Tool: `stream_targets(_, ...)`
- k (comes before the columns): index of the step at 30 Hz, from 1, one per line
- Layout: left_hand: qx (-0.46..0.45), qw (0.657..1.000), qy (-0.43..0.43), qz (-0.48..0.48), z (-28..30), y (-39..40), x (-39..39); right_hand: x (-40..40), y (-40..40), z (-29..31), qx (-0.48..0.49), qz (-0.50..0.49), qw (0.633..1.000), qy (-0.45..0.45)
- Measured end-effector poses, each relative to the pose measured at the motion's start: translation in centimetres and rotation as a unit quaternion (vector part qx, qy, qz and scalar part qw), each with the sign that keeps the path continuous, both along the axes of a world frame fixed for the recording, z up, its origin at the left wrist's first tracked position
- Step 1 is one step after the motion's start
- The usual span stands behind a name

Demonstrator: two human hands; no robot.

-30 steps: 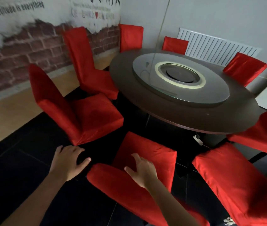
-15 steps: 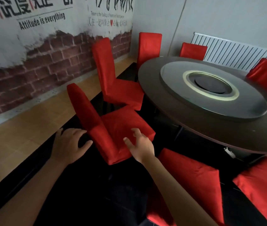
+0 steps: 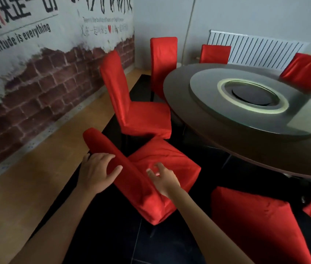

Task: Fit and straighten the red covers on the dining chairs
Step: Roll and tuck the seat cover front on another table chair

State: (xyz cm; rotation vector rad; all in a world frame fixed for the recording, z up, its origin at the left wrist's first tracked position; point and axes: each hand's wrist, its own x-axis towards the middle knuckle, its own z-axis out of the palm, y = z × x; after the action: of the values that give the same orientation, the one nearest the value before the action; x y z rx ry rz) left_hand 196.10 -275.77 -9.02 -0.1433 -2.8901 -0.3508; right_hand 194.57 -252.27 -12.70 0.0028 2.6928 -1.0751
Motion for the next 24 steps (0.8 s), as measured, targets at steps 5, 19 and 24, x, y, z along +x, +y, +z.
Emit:
stream_targets(5, -0.006, 0.999, -0.029, -0.045, -0.9, -4.2, -7.1, -2.3, -3.8, -0.9, -0.008, -0.053, 0.997, -0.051)
stream_targets(19, -0.032, 0.923, -0.119, -0.364, -9.3, -8.6, -14.5, -0.3, -13.1, -4.2, 0.132, -0.279, 0.947, -0.092)
stream_targets(24, -0.032, 0.914, -0.115, -0.388, -9.6, -8.6, -15.4, -0.8, -14.5, -4.9, 0.211, -0.306, 0.924, -0.086)
